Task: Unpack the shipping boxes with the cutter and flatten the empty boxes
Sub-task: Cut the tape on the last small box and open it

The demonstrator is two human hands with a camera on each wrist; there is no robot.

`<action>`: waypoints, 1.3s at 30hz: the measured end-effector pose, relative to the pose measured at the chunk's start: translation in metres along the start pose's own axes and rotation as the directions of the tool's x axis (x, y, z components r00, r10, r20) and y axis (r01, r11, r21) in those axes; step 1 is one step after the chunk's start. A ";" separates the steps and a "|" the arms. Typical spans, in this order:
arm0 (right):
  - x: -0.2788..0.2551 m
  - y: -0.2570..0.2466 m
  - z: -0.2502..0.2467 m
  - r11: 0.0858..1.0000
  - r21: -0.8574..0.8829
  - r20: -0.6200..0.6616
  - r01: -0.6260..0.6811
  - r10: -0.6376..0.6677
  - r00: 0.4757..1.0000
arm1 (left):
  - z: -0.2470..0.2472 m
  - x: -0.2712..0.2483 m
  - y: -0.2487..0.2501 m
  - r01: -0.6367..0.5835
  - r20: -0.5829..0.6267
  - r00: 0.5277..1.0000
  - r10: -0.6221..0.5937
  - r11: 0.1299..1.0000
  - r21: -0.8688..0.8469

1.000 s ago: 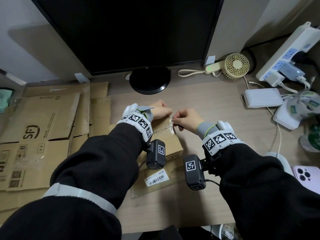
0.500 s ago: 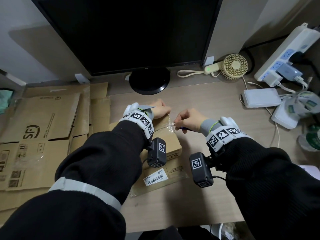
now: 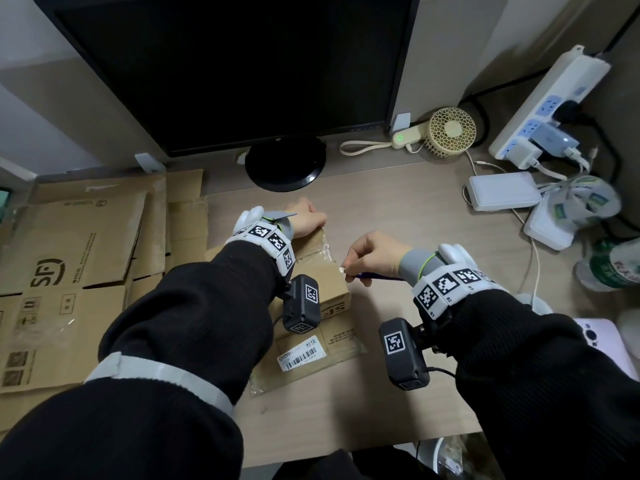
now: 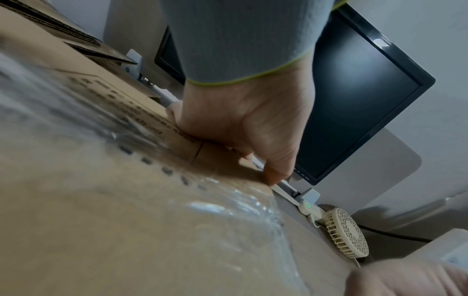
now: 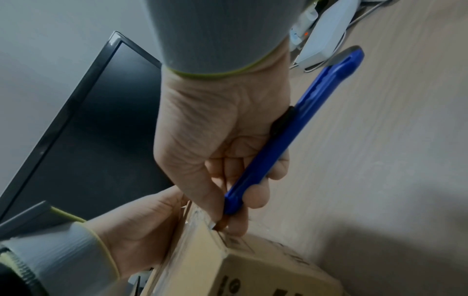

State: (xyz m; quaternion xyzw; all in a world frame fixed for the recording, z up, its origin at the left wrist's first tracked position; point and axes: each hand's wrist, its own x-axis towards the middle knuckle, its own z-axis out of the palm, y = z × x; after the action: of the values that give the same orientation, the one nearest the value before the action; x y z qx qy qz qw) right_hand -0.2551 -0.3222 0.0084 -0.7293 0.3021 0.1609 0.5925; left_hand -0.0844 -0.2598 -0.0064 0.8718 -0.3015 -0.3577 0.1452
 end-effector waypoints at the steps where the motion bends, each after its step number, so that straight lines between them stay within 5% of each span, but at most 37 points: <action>1: -0.002 0.001 -0.001 1.000 -0.003 0.010 -0.005 0.005 1.000 | 0.001 0.001 0.000 -0.004 -0.004 1.000 0.004 1.000 -0.003; 6: -0.003 0.001 -0.012 0.996 0.067 -0.041 -0.064 0.067 0.997 | -0.003 -0.002 -0.009 -0.110 0.038 0.993 0.113 0.991 -0.071; 9: -0.002 0.000 -0.022 0.974 0.216 -0.207 -0.066 0.111 0.972 | -0.017 -0.017 -0.017 -0.192 0.175 0.960 0.217 0.970 -0.149; 13: 0.003 -0.011 -0.025 0.977 0.190 -0.266 -0.094 0.143 0.953 | -0.025 -0.028 -0.025 -0.202 0.316 0.922 0.221 0.975 -0.093; 19: 0.017 -0.028 -0.026 0.983 0.111 -0.345 -0.144 0.174 0.922 | -0.027 -0.021 -0.013 -0.215 0.150 0.970 0.193 0.966 0.146; 22: 0.020 -0.034 -0.030 0.982 -0.119 -0.410 -0.148 0.087 0.908 | -0.032 -0.015 -0.026 -0.073 -0.016 0.997 0.077 0.983 0.169; 25: 0.022 -0.035 -0.030 0.992 -0.121 -0.461 -0.045 -0.016 0.887 | -0.032 -0.013 -0.037 0.039 -0.104 0.994 -0.024 0.989 0.140; 29: 0.027 -0.038 -0.019 0.998 -0.028 -0.519 0.063 -0.068 0.852 | -0.032 -0.014 -0.037 -0.083 -0.285 0.953 0.101 0.994 0.077; 35: 0.035 -0.049 0.009 0.999 -0.027 -0.534 0.047 -0.054 0.844 | -0.024 -0.016 -0.032 -0.095 -0.339 0.938 0.066 0.993 -0.069; 39: 0.042 -0.053 0.017 0.994 -0.093 -0.456 0.063 -0.098 0.885 | -0.021 -0.013 -0.035 -0.064 -0.268 0.963 0.040 0.995 -0.080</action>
State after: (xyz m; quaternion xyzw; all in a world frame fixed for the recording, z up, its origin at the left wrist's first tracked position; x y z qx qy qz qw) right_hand -0.1871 -0.3098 0.0201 -0.7804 0.3969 -0.0296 0.4822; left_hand -0.0620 -0.2237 -0.0015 0.8964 -0.2862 -0.2465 0.2319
